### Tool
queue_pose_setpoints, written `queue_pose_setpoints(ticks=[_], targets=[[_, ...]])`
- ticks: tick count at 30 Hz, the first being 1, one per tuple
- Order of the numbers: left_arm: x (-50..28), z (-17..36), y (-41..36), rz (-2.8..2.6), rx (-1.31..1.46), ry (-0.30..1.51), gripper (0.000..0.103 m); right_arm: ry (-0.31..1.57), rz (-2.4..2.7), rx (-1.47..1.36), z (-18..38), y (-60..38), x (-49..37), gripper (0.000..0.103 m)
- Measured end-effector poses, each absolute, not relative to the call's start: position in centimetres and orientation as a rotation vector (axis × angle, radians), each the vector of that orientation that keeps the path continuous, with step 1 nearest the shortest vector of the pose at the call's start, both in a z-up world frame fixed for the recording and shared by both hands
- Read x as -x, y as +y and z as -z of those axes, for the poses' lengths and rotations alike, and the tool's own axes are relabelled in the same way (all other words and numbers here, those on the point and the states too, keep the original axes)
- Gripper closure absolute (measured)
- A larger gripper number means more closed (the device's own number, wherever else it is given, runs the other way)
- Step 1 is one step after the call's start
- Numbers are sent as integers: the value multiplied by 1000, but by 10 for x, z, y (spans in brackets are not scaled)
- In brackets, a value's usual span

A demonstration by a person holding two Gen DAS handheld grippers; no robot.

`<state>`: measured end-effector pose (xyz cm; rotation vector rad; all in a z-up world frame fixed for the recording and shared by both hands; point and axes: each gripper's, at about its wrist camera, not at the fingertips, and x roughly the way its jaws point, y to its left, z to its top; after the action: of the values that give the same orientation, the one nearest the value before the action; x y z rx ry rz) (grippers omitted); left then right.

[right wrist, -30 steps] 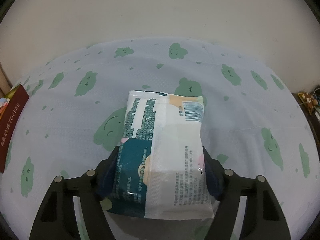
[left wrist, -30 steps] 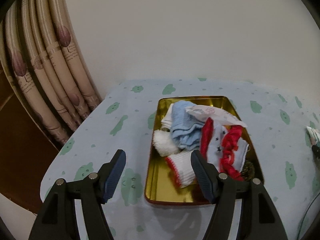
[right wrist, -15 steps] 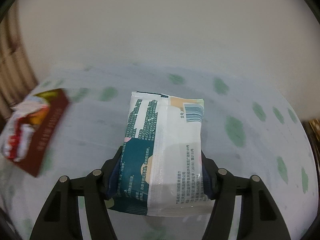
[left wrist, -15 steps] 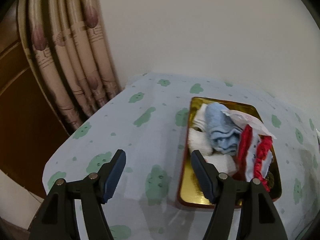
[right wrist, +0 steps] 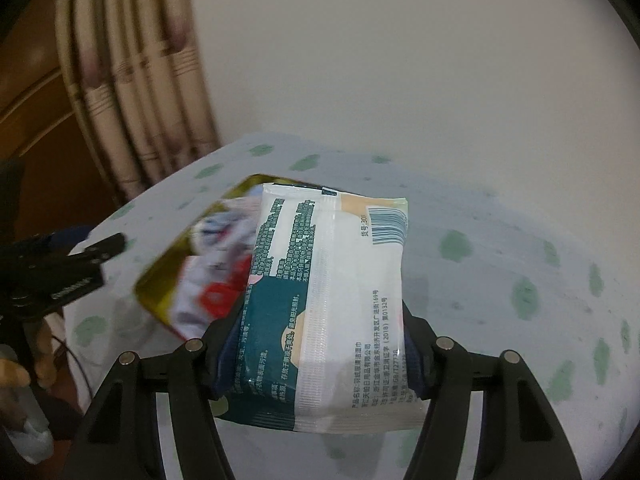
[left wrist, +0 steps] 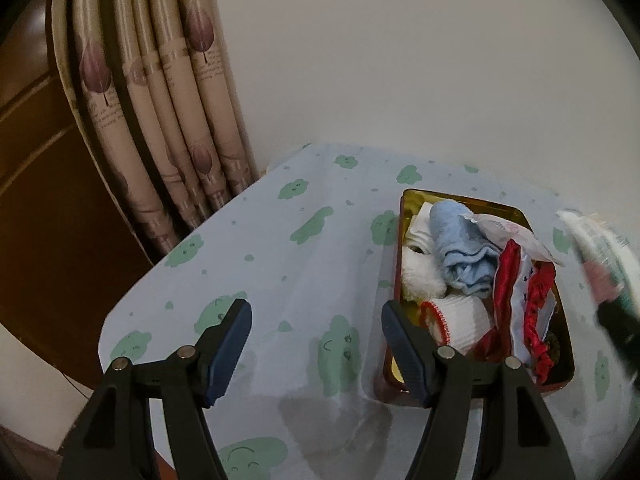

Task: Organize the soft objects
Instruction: 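Carry the wet-wipe pack over the gold tin with the right gripper, then lower the wipe pack onto the items in the tin and open the right gripper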

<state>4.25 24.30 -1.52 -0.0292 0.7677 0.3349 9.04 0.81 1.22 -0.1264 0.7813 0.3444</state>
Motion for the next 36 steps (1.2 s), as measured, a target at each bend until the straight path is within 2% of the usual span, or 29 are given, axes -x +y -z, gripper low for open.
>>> queue_pose_setpoints(ticks=[18,30,32,34,36], targets=[[-43,17,250,-336,75,772,34,795,-339,175,19,62,-140,41],[-47,21,244,-321,60,792,34,794,-326,170,18,64,-137,35],[-47,22,241,-319,51,794,34,777,-320,184,16,65,-133,31],[-48,22,240,-314,47,796,34,763,-317,190,14,67,-129,18],[-48,22,238,-311,38,796,34,755,-316,198,12,69,-127,17]])
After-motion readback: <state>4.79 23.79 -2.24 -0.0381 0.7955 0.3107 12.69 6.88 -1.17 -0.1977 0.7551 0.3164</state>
